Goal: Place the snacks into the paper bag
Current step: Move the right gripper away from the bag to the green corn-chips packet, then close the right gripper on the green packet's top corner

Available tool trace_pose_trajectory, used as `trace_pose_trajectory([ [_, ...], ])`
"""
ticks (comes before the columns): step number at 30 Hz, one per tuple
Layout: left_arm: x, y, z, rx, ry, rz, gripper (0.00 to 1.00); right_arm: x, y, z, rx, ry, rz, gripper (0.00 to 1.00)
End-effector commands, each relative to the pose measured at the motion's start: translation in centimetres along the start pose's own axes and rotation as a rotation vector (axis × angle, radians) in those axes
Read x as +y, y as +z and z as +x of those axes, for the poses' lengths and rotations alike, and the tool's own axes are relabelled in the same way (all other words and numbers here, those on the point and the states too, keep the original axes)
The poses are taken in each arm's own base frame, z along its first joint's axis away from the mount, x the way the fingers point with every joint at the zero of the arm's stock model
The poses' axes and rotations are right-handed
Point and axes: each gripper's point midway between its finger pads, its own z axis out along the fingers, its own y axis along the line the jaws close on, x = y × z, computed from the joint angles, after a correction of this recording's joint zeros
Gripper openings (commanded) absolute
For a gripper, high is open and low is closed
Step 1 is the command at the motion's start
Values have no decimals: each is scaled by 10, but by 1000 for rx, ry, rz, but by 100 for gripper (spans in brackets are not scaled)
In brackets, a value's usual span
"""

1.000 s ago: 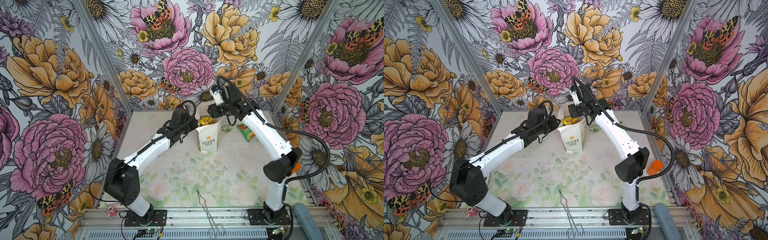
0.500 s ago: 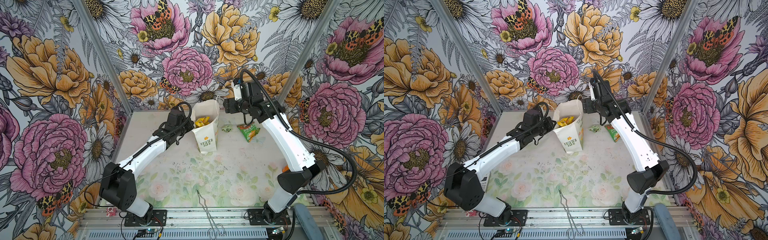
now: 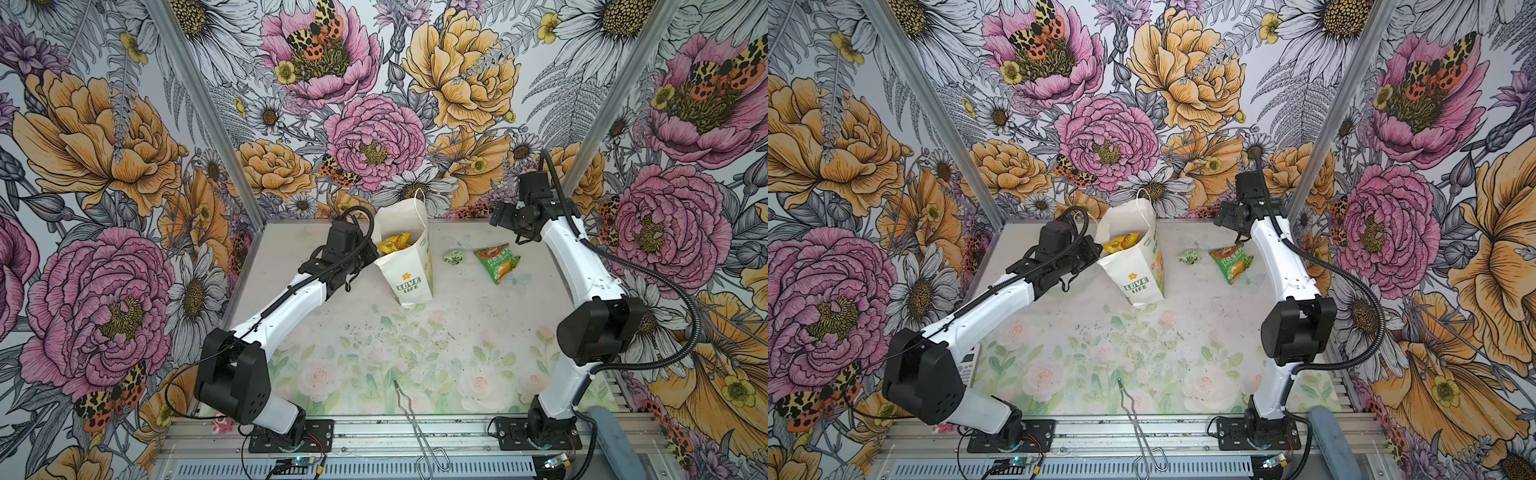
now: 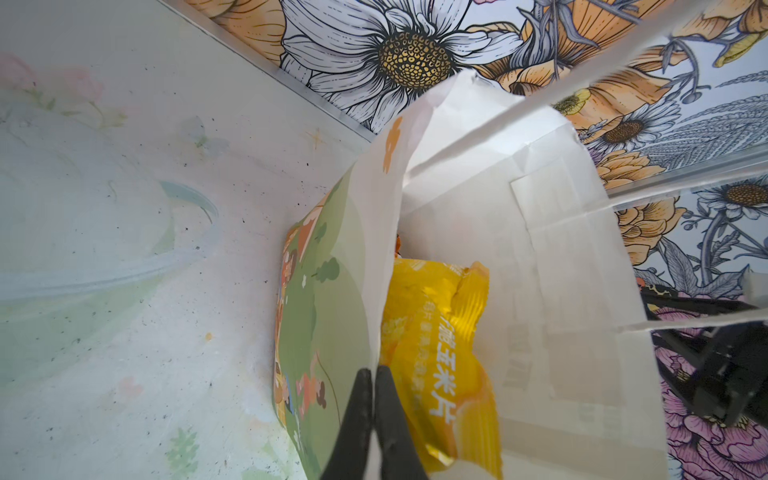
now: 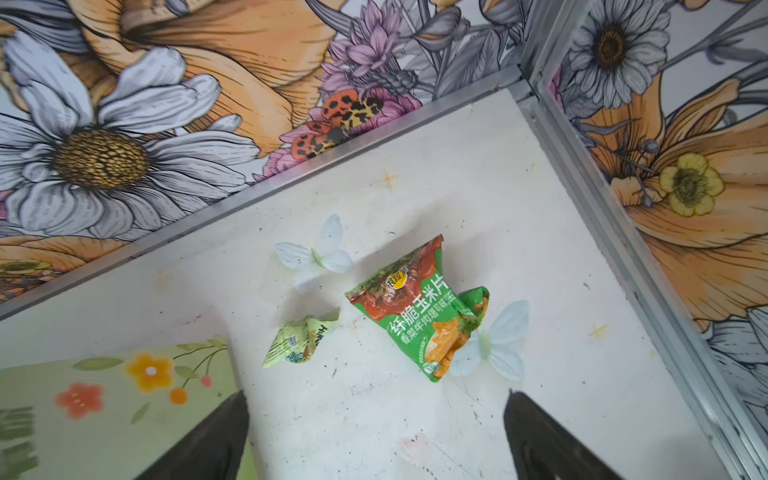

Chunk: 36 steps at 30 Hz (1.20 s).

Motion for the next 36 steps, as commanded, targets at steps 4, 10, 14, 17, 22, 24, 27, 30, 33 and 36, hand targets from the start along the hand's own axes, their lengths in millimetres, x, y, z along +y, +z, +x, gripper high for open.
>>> trace_pose_trajectory([
  [4,27,-5,2,-3,1,-113,0,-15,57,17,112,127,20,100],
  [10,23,-5,2,-1,6,-101,0,-26,101,30,178,185,51,100],
  [14,19,-6,1,-3,8,-91,0,-32,124,36,206,217,68,100],
  [17,14,-6,1,-2,13,-82,0,-35,137,37,213,232,82,100],
  [22,10,-5,1,1,20,-76,0,-41,156,43,235,253,106,100],
  [24,8,-4,2,3,23,-73,0,-45,164,46,243,256,117,100],
  [27,7,-2,4,7,24,-71,0,-48,175,53,261,252,134,100],
  [30,6,-2,4,8,28,-69,0,-53,184,61,284,237,150,100],
  [33,5,-2,3,7,30,-71,0,-56,191,72,313,221,154,100],
  [36,4,-1,4,9,31,-68,0,-59,195,81,341,216,158,100],
])
